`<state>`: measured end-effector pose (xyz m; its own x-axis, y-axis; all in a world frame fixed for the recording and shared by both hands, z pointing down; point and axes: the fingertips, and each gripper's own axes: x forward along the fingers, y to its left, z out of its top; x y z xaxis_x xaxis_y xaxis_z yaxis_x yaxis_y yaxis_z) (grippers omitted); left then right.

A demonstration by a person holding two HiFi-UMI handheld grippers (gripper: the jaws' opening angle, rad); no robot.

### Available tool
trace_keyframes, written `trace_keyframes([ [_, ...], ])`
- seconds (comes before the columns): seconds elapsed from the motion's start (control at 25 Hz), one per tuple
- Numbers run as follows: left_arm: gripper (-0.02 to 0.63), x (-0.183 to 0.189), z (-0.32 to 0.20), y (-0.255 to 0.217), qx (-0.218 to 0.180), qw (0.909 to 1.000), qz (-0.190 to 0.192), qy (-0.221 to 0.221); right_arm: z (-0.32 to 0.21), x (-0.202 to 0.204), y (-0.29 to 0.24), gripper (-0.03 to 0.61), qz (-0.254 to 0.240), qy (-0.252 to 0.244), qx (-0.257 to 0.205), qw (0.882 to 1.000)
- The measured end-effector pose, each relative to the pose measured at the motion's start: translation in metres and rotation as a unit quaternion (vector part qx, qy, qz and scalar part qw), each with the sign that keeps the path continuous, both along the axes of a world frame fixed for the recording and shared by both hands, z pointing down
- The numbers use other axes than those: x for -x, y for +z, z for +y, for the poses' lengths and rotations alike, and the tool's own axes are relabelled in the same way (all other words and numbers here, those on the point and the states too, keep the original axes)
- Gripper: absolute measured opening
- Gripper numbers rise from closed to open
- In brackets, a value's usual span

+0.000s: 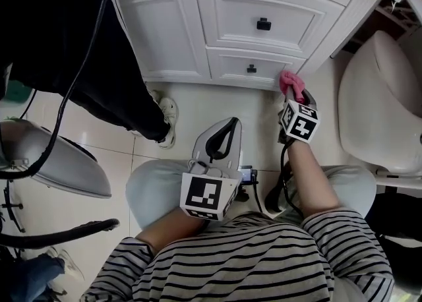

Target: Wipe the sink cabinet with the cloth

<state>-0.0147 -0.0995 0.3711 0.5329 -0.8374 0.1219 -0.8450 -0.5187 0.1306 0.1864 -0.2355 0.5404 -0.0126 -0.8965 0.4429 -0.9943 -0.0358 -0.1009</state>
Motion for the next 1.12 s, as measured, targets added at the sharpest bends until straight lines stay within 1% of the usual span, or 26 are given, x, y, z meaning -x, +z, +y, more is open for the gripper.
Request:
trace_keyframes([
  [0.04,-0.006,0.001,0.0,-0.001,0.001,1.0,0.004,0.0,0.0,0.024,0.0,0.091,-0.001,-0.033,-0.007,0.999],
  [0.12,-0.006,0.002,-0.001,-0.001,0.004,0.9999,0.01,-0.001,-0.006,0.078,0.003,0.091,-0.003,-0.105,-0.019,0.994],
  [0.2,-0.006,0.004,0.0,0.0,0.008,0.9999,0.014,-0.003,-0.014,0.131,0.009,0.091,-0.004,-0.17,-0.024,0.985],
  [0.28,-0.006,0.008,-0.001,0.001,0.011,0.9998,0.016,-0.006,-0.022,0.178,0.015,0.091,-0.002,-0.223,-0.03,0.974],
  [0.36,-0.006,0.011,-0.002,0.002,0.015,0.9997,0.018,-0.01,-0.032,0.216,0.02,0.091,-0.001,-0.263,-0.033,0.964],
  [0.4,-0.006,0.012,-0.003,0.003,0.018,0.9996,0.019,-0.011,-0.037,0.229,0.025,0.091,0.001,-0.275,-0.031,0.961],
  [0.48,-0.006,0.013,-0.005,0.005,0.024,0.9995,0.018,-0.011,-0.05,0.242,0.043,0.091,0.01,-0.281,-0.024,0.959],
  [0.56,-0.006,0.014,-0.007,0.008,0.027,0.9994,0.018,-0.011,-0.062,0.242,0.056,0.091,0.02,-0.278,-0.017,0.96],
  [0.64,-0.006,0.015,-0.009,0.009,0.031,0.9993,0.018,-0.011,-0.063,0.238,0.057,0.092,0.031,-0.283,-0.012,0.959],
  [0.72,-0.006,0.017,-0.011,0.01,0.033,0.9992,0.02,-0.012,-0.061,0.224,0.06,0.092,0.039,-0.274,-0.008,0.961],
  [0.84,-0.006,0.017,-0.012,0.009,0.033,0.9991,0.023,-0.009,-0.061,0.177,0.071,0.092,0.03,-0.222,0.005,0.974],
  [1.0,-0.006,0.017,-0.013,0.011,0.036,0.9991,0.021,-0.006,-0.054,0.111,0.075,0.092,0.043,-0.18,0.003,0.983],
  [1.12,-0.006,0.016,-0.014,0.011,0.037,0.999,0.023,-0.007,-0.048,0.061,0.079,0.094,0.047,-0.134,0.007,0.99],
])
